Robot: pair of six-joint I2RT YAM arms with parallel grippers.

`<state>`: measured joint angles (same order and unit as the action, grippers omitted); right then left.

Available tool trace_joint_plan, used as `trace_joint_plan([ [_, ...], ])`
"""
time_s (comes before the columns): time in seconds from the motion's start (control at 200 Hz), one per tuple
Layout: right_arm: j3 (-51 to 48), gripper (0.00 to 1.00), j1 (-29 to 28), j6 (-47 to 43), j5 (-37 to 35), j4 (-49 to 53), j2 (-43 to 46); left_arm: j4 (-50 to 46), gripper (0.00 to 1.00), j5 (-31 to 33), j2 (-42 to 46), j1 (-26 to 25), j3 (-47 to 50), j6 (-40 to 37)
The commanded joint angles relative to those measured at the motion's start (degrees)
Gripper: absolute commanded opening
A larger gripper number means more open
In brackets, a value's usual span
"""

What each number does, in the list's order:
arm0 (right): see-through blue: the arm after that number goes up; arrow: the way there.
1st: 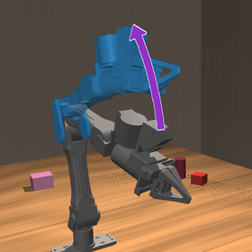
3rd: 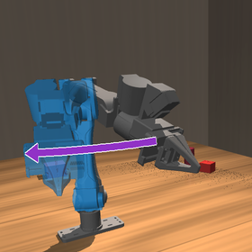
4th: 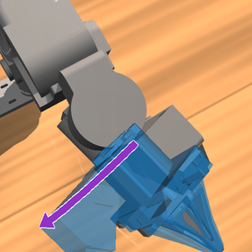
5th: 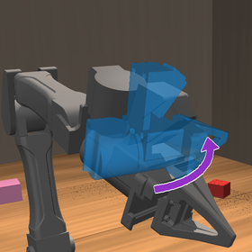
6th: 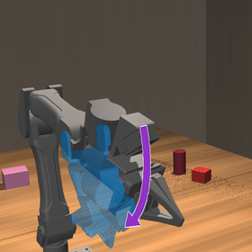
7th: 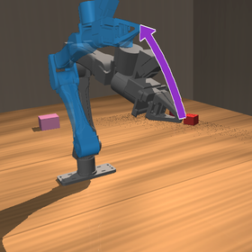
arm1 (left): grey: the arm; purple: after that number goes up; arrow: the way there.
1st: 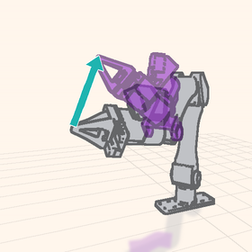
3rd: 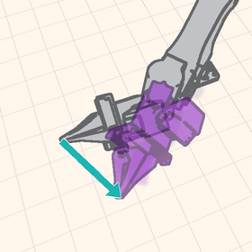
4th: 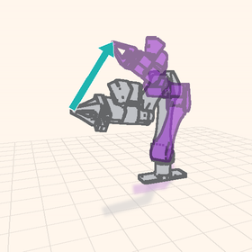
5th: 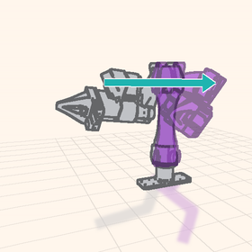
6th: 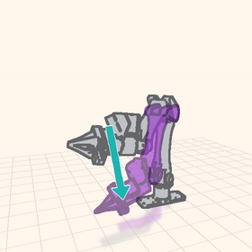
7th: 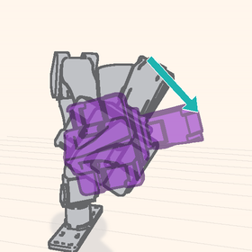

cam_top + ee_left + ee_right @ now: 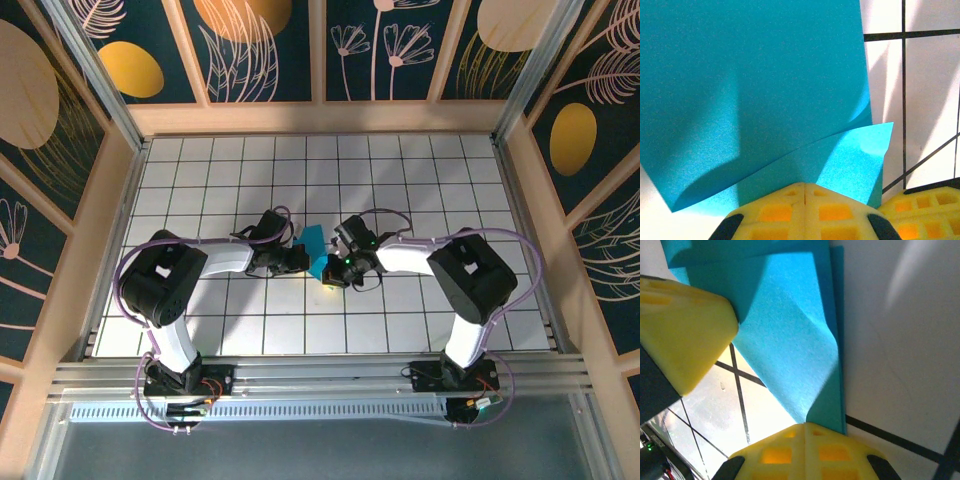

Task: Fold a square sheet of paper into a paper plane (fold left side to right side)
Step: Third fold the triangle at the center of the table.

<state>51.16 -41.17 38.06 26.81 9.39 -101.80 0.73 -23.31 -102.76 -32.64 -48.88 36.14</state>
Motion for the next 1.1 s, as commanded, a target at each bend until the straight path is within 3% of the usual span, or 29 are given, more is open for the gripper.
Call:
trace_joint_plan([
  [0.0,-4.2,0.00,0.7,-0.8,-2.8,10.5,0.7,-6.6,0.00,8.2,-2.6,0.9,0.7,-1.6],
  [0.415,-7.3,0.00,2.6,-2.3,-3.3,12.7,3.6,-7.0,0.00,7.9,-2.4,0.9,0.3,-1.6],
  [0.686,-4.7,0.00,5.4,-6.2,-1.5,11.2,10.6,-3.9,0.00,2.1,-0.6,0.9,0.6,2.0],
  [0.776,-3.8,0.12,7.2,-8.5,-1.8,9.0,12.7,-1.4,0.02,-0.6,0.7,0.9,0.4,5.0],
  [0.891,-3.5,0.25,8.6,-11.3,-1.7,4.1,13.9,0.5,0.11,-2.1,2.6,0.9,-0.8,8.4],
  [1.096,-3.5,0.40,8.6,-14.9,-0.5,-8.2,11.6,-1.3,0.29,2.7,7.9,2.4,-2.6,9.5],
])
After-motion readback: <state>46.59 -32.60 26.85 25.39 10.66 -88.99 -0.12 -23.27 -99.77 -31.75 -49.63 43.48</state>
